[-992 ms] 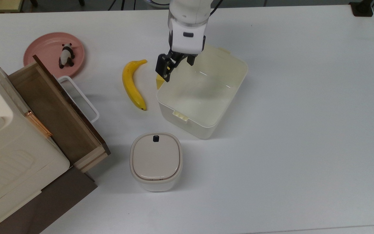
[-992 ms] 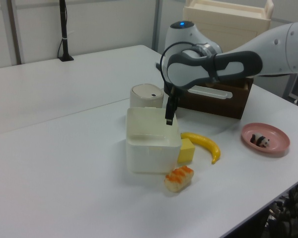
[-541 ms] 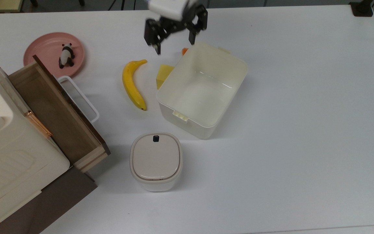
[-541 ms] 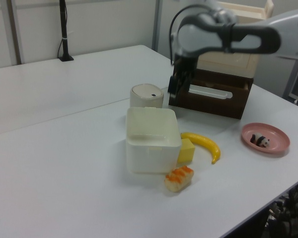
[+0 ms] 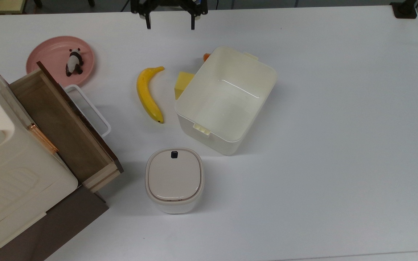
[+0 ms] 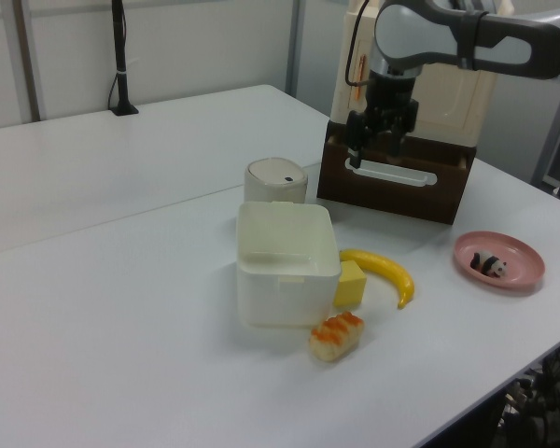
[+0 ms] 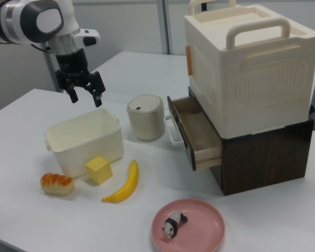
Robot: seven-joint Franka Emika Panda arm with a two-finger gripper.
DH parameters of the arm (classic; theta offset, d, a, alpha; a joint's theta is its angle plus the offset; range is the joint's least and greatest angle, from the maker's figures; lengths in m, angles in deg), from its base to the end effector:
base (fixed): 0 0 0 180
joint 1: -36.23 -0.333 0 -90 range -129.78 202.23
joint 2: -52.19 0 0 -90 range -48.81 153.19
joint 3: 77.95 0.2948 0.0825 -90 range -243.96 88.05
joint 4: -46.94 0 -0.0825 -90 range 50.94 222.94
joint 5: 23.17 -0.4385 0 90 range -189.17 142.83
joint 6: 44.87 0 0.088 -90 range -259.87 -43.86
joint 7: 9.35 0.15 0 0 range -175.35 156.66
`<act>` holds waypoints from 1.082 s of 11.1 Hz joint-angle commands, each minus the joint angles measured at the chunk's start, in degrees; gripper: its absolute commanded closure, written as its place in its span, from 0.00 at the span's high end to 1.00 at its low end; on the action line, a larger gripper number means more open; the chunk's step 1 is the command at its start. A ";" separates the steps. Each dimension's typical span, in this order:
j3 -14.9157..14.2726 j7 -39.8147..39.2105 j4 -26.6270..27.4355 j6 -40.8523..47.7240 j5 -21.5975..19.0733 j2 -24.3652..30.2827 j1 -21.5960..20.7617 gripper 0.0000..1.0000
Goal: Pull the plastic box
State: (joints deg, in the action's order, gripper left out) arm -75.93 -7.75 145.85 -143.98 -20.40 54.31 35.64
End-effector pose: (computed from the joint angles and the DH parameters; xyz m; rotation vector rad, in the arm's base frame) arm 0.6104 0.0216 0.5146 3.0930 0.0376 0.0653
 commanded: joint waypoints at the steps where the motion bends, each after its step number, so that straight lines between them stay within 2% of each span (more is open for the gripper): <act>1: -0.53 9.88 0.85 2.44 -0.14 1.48 -0.56 1.00; 5: -1.32 10.53 0.50 2.44 1.01 1.92 -0.73 1.00; 7: -3.68 9.57 0.06 2.44 0.74 3.23 -0.82 1.00; 12: -4.48 1.16 0.40 2.53 0.13 3.24 -1.00 1.00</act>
State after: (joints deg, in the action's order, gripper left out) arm -79.62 -1.44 145.51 -142.44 -19.98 56.61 35.57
